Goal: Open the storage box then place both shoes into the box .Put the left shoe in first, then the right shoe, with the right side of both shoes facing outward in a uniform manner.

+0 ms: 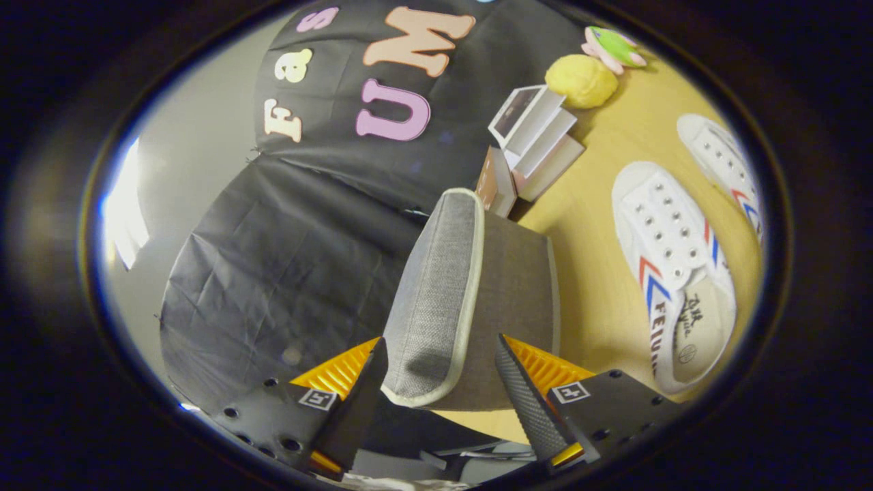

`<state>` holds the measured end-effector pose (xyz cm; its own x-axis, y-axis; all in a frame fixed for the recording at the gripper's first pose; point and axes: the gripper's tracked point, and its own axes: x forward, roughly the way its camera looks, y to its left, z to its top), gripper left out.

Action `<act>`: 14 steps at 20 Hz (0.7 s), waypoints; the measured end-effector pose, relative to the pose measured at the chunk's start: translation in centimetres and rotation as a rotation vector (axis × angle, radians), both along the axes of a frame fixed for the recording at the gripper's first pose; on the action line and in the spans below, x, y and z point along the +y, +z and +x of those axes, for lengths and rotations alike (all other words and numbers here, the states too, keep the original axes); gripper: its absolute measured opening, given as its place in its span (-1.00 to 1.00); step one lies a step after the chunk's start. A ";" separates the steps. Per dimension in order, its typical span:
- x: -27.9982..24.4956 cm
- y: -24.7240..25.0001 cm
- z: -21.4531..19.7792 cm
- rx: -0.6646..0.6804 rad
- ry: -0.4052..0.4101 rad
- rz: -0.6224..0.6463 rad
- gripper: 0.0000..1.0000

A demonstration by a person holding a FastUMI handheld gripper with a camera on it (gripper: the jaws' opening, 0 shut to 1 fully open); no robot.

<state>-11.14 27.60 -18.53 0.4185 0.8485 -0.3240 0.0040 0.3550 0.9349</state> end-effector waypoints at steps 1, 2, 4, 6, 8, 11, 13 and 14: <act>0.3 -0.2 -0.2 0.023 0.004 0.014 0.50; 0.5 -0.2 -0.3 0.047 0.008 0.037 0.39; 0.9 -0.2 -0.6 0.098 0.029 0.073 0.16; 0.7 0.3 -1.1 0.119 0.046 0.109 -0.07; 1.1 0.8 -0.6 0.129 0.027 0.121 -0.30; 2.3 0.7 0.2 0.120 0.012 0.115 -0.65; 0.9 1.7 -0.4 0.107 0.042 0.092 -0.88; 0.9 2.1 -0.3 0.090 0.049 0.073 -0.89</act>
